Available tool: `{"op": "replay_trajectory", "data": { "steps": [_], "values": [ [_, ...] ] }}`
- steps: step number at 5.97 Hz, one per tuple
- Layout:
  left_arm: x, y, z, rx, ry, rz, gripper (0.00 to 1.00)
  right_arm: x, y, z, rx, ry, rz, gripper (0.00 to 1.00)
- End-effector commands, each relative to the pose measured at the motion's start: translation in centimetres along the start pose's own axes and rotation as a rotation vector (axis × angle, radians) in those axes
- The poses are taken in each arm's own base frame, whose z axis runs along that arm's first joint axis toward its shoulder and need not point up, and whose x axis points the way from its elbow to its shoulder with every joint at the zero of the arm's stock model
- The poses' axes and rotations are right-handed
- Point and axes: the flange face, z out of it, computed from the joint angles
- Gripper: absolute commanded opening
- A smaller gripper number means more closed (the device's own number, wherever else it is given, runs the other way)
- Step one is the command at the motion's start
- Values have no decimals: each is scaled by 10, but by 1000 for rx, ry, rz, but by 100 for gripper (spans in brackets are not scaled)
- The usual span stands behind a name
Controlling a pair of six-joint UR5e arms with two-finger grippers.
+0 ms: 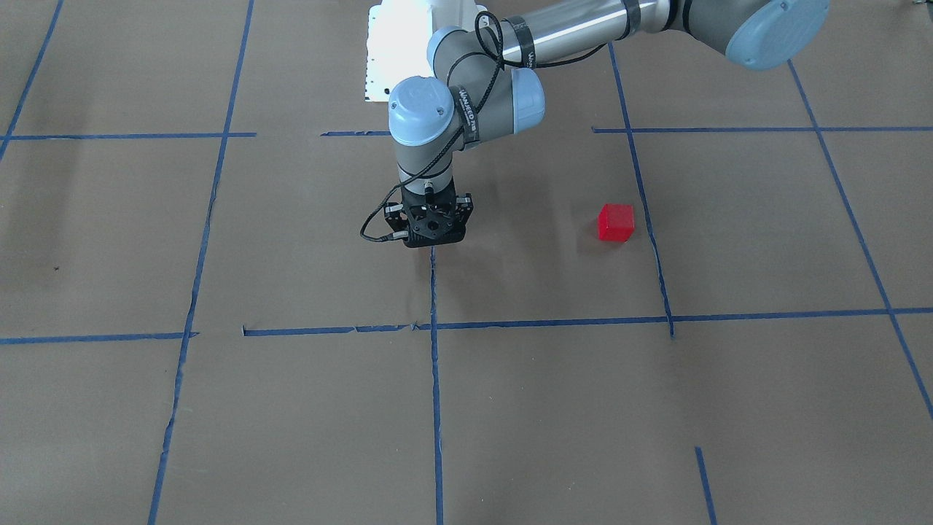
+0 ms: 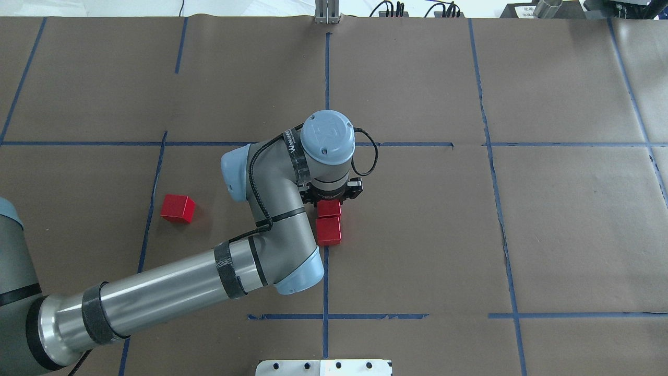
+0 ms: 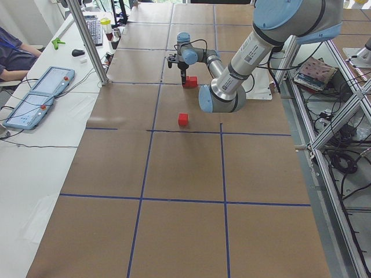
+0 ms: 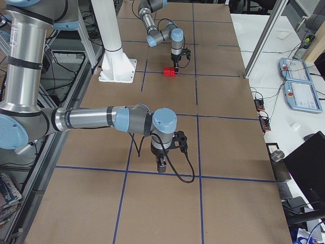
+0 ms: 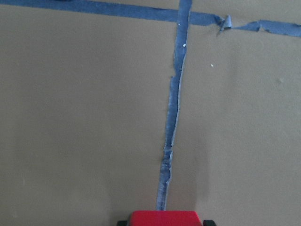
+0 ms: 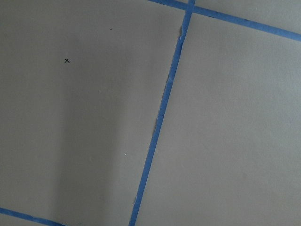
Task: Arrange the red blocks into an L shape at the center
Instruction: 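Open the left gripper and move it to the last red cube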
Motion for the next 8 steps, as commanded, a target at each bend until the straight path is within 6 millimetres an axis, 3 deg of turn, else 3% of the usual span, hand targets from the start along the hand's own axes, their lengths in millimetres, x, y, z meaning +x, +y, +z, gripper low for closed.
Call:
{"op": "replay_trajectory", "data": {
  "steps": [1, 3, 5, 7, 8],
  "values": [
    [-3, -1, 3, -1, -5, -1, 41, 0, 0, 0, -1, 0, 0, 100],
    [-3, 0, 3, -2, -4, -1, 43, 0, 0, 0, -1, 0, -1, 100],
    [-3, 0, 2, -2, -1, 0, 62, 0, 0, 0, -1, 0, -1, 100],
    [-7, -1, 5, 14, 44, 26, 99, 0, 0, 0, 0, 0, 0, 100],
    [-7, -8, -11, 26, 63, 40, 100, 0, 0, 0, -1, 0, 0, 100]
  ]
}}
